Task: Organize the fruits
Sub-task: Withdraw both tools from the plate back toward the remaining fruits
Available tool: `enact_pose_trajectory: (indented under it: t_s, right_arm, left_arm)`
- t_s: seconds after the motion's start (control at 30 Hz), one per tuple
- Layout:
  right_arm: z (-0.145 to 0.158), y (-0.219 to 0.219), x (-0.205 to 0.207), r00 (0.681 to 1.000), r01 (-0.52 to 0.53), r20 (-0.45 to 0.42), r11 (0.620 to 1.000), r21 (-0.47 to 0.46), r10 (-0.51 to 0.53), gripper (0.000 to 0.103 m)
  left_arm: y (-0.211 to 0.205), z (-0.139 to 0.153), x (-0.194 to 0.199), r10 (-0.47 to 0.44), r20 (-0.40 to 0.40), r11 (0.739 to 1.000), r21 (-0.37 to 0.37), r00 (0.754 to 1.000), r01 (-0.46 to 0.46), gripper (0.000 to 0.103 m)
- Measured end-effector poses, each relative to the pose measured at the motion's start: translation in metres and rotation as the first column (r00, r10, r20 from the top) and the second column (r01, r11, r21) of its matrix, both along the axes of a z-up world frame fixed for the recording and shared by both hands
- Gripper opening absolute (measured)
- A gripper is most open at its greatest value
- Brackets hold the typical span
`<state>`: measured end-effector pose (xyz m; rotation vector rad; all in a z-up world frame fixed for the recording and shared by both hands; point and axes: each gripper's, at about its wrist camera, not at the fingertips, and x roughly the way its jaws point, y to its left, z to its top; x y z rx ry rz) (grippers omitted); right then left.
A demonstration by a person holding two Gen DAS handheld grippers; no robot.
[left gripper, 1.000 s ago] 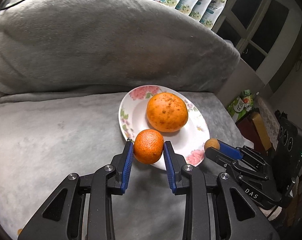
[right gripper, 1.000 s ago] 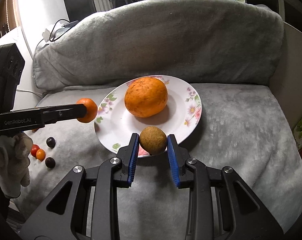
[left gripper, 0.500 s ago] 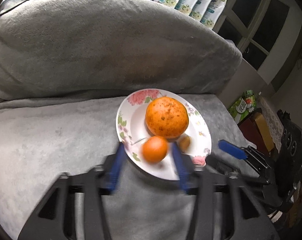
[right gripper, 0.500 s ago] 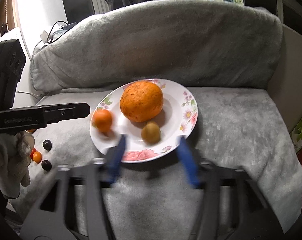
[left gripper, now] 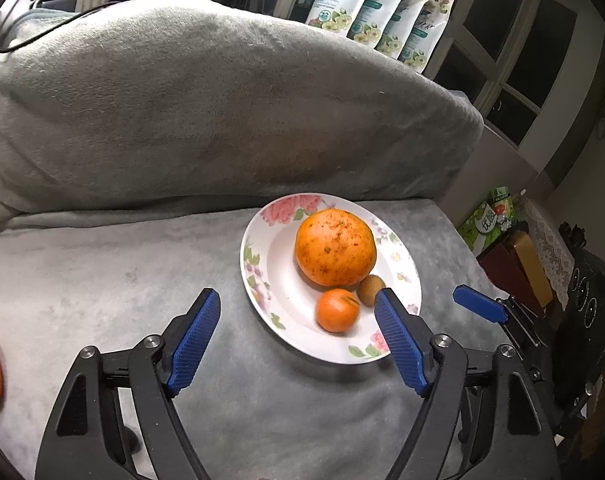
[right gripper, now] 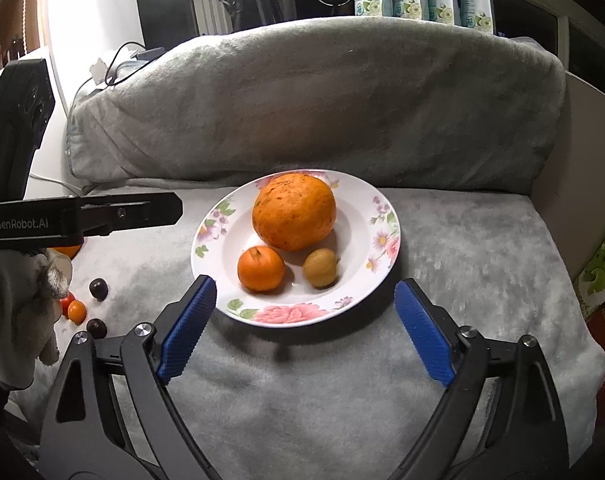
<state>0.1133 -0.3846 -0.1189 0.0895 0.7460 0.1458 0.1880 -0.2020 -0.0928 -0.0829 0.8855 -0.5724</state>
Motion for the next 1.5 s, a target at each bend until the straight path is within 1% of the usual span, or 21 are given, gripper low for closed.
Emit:
enact_pose_trajectory:
  t_s: [0.1, 0.4, 0.67, 0.93, 1.03, 1.23, 1.5]
  right_arm:
    - [-0.001, 0.003, 0.0, 1.0, -0.006, -0.004, 1.0, -0.009, 0.006, 0.096]
    - [0.001, 0.006, -0.002, 1.0, -0.007, -0.005, 1.0, -0.011, 0.007, 0.096]
    - [0.006, 0.009, -0.007, 1.0, -0.004, 0.001, 1.0, -0.003, 0.004, 0.097]
    - [0.014, 0.019, -0.012, 1.0, -0.006, 0.028, 1.0, 0.006, 0.006, 0.097]
    - [0.017, 0.026, -0.013, 0.999, -0.015, 0.04, 1.0, 0.003, 0.015, 0.097]
    - [0.021, 0.043, -0.015, 0.997, -0.053, 0.053, 0.999, 0.004, 0.053, 0.097]
    - [0.025, 0.066, -0.019, 0.992, -0.111, 0.06, 0.994, -0.009, 0.112, 0.097]
  left_arm:
    - [0.001, 0.0, -0.001, 0.0, 0.001, 1.0, -0.001, 1.0, 0.0, 0.08]
    - [0.007, 0.006, -0.008, 0.012, 0.032, 1.0, 0.009, 0.999, -0.012, 0.08]
    - [0.011, 0.022, -0.026, 0.015, 0.112, 0.999, 0.035, 0.994, -0.019, 0.08]
    - [0.027, 0.036, -0.044, 0.043, 0.178, 0.998, 0.03, 0.983, -0.049, 0.08]
    - [0.036, 0.041, -0.051, 0.056, 0.204, 0.997, 0.031, 0.977, -0.064, 0.08]
    - [0.057, 0.045, -0.063, 0.082, 0.232, 0.995, 0.033, 0.969, -0.092, 0.08]
    - [0.11, 0.047, -0.078, 0.159, 0.248, 0.983, 0.046, 0.956, -0.175, 0.08]
